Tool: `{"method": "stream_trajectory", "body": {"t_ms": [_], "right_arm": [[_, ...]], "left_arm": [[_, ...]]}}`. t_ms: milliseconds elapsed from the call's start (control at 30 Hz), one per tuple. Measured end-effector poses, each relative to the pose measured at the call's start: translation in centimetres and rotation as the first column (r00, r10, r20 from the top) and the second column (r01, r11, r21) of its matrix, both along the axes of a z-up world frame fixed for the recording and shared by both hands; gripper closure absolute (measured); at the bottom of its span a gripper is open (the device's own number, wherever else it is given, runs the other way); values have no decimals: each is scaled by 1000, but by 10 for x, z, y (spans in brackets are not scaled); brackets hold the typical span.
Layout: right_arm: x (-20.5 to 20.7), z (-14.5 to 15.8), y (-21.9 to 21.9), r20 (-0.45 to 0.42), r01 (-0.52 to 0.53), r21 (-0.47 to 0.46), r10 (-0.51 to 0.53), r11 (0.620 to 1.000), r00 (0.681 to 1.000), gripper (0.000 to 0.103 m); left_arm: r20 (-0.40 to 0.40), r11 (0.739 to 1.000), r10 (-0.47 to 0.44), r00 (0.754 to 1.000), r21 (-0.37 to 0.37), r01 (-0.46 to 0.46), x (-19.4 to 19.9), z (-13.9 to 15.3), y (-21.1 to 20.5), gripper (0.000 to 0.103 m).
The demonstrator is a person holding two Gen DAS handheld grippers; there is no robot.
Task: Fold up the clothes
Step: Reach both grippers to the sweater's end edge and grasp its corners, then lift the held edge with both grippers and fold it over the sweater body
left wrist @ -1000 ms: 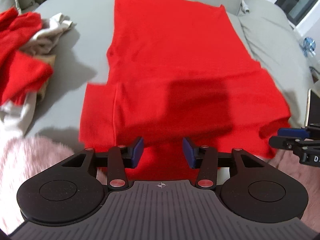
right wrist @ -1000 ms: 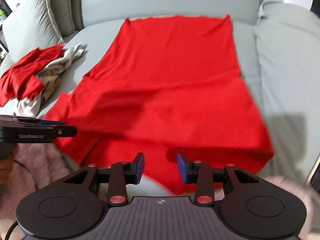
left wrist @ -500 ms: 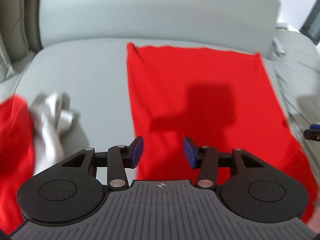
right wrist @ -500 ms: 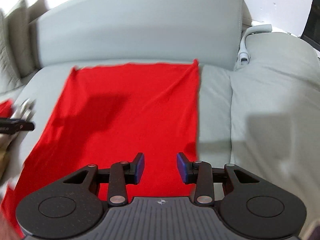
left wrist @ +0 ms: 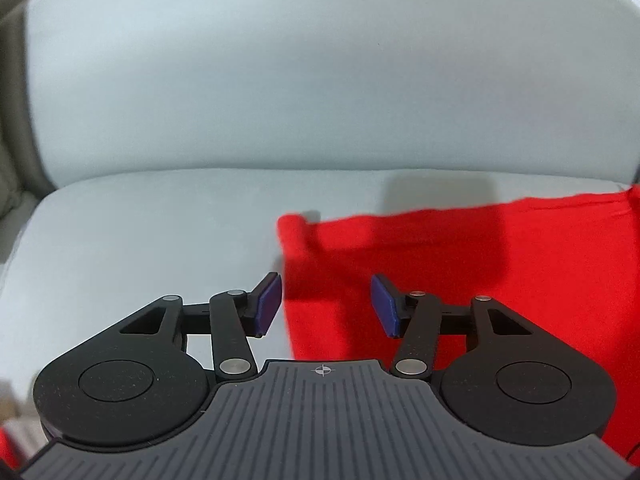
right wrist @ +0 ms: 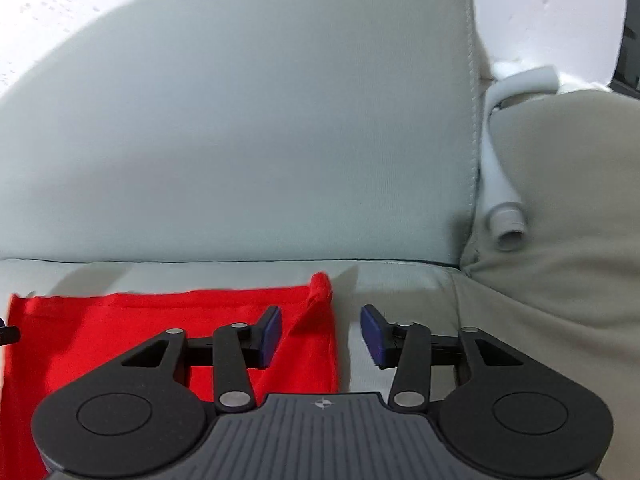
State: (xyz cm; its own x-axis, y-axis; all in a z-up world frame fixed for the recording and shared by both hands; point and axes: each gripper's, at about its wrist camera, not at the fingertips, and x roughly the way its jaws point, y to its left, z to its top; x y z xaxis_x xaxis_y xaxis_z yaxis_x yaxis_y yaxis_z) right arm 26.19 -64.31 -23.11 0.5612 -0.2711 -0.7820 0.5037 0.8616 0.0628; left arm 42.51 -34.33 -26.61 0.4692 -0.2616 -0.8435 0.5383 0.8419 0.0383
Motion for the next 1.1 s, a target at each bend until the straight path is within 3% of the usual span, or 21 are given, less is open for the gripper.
{"method": "stream_trajectory", "body": {"t_ms": [133, 200, 233, 267, 367, 567, 700, 867, 967, 1100], "right_arm": [[11, -9, -7, -18, -33, -19, 32, 999, 999, 64], [14, -6, -6, -18, -64, -30, 64, 997, 998, 98], [14, -3, -4, -25, -77, -44, 76, 996, 997, 98], [15, 0, -2, -33, -91, -57, 89, 994, 996, 98], [6, 20, 9, -14, -105, -103, 104, 989, 994, 98], [-35, 75, 34, 42, -108, -149, 115, 983, 992, 98], [-78, 110, 52, 74, -79, -146, 90, 986, 993, 98], [-154, 146, 88, 104, -47, -119, 59, 992, 993, 98], [-211, 157, 119, 95, -59, -105, 69, 993, 993, 98], [-264, 151, 156, 69, -80, -100, 87, 992, 994, 98]], "left_arm": [[32, 999, -30, 999, 40, 29, 13, -12, -12, 42], [18, 998, -62, 998, 7, 62, 13, -12, -12, 68], [23, 996, -93, 995, -4, 93, 8, -10, -13, 93], [36, 994, -107, 994, 3, 107, 5, -7, -15, 94], [131, 988, -148, 980, 64, 141, -16, 7, -18, 95], [185, 991, -129, 974, 44, 123, -37, 55, -2, 94], [233, 988, -153, 960, 58, 143, -80, 101, 19, 94], [238, 990, -138, 962, 32, 134, -139, 134, 57, 94], [207, 990, -141, 968, 39, 136, -200, 144, 94, 94], [154, 991, -131, 979, 42, 126, -262, 141, 124, 94]]}}
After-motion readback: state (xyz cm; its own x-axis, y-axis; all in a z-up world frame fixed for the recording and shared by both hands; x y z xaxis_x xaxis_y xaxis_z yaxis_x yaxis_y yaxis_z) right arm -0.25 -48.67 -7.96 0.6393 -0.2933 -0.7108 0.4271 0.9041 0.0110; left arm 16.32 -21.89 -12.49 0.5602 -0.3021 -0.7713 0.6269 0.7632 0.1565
